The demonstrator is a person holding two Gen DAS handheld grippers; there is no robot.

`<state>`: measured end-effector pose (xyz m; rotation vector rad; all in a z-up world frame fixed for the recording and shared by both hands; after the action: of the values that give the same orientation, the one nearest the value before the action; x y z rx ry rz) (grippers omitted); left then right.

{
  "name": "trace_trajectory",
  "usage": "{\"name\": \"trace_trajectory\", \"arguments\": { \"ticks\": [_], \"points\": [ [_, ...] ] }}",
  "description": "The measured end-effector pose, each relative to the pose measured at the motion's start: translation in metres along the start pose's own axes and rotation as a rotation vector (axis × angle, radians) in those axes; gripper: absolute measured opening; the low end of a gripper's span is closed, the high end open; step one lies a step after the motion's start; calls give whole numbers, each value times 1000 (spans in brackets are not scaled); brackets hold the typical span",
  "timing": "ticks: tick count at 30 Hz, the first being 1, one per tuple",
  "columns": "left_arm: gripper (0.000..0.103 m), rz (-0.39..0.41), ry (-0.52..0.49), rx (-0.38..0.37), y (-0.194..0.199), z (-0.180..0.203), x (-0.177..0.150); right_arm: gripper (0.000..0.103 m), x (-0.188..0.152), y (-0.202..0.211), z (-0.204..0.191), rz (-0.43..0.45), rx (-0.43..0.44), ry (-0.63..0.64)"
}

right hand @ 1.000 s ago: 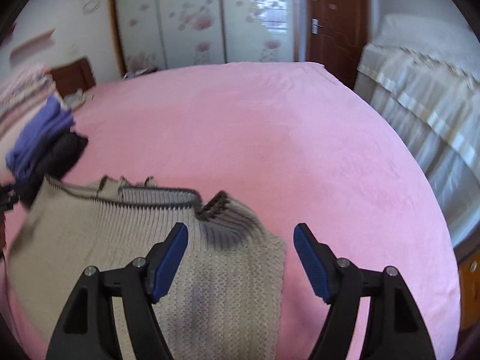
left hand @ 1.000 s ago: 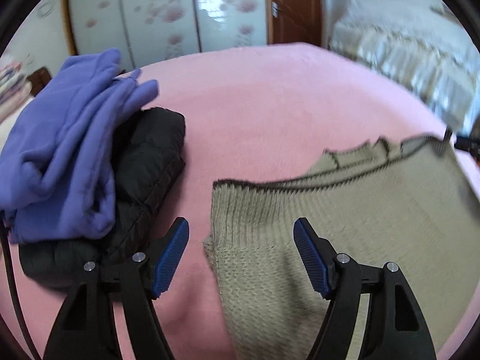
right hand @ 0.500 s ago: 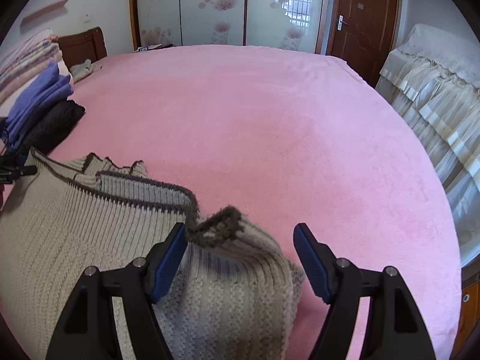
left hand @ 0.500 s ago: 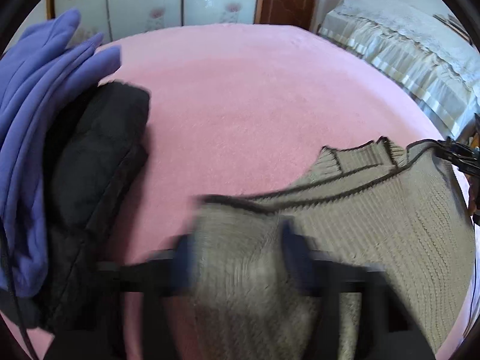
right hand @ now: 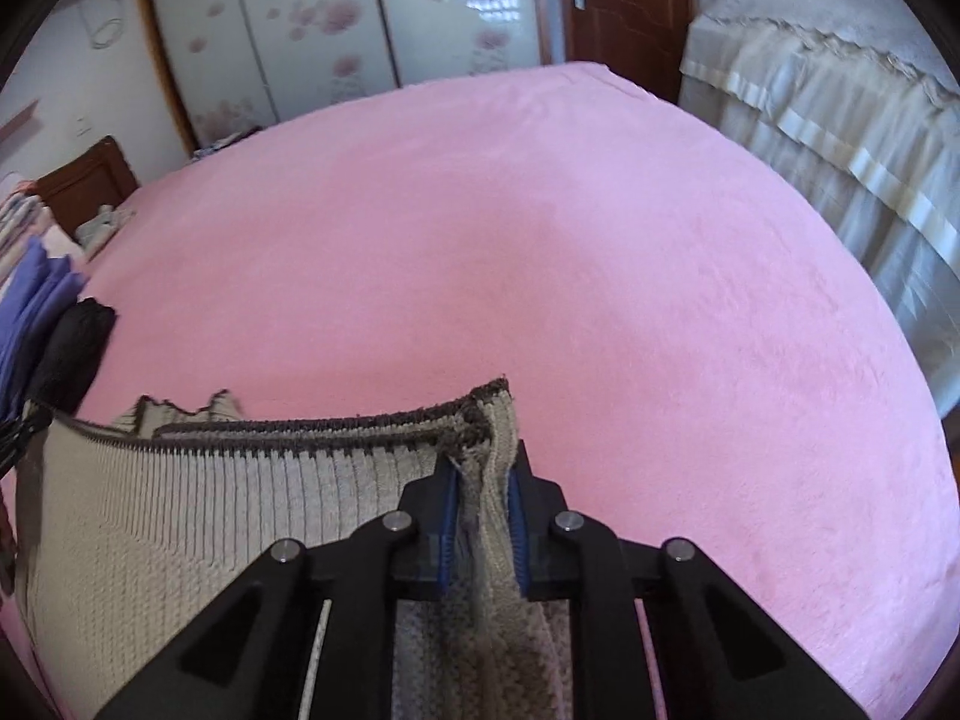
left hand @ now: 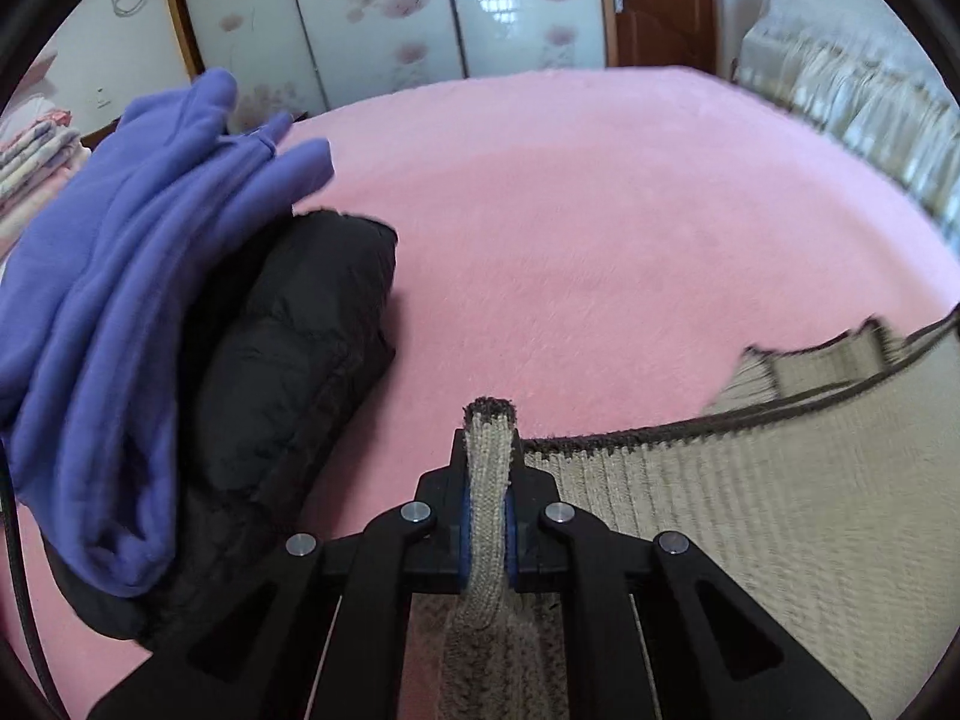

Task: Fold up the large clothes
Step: 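Fold the hem up toward the collar with both tools, then lower the folded hem onto the cardigan and open both tools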

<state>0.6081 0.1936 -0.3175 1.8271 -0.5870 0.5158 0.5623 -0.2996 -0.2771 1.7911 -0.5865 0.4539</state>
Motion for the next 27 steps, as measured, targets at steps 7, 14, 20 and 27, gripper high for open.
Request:
{"name": "trace_trajectory", "arguments": {
  "ticks": [7,14,20,27],
  "points": [
    [6,-79,-27,85,-48,6,-20,14,-14,-45,15,-69,-117,2],
    [25,-66,-12,84,-43,-2,-16,19,-15,-44,20,-62,-98,-14],
    [69,14,108,160,30,-35,-5,54,-6,13,9,20,-33,-59],
    [83,130,273,-71,176,-38,-16,54,-27,116,-74,112,71,33]
  ]
}}
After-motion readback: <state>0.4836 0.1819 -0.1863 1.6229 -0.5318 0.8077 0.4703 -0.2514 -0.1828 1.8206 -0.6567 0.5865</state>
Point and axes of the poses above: each gripper's, at about its wrist camera, not at the fingertips, and y roughly against the way its jaws point, z to its right, x to its top, the point moved 7 cm from there along -y, roughly the way its jaws point, and after that the axes turned 12 degrees about x, right-handed, at the moved point
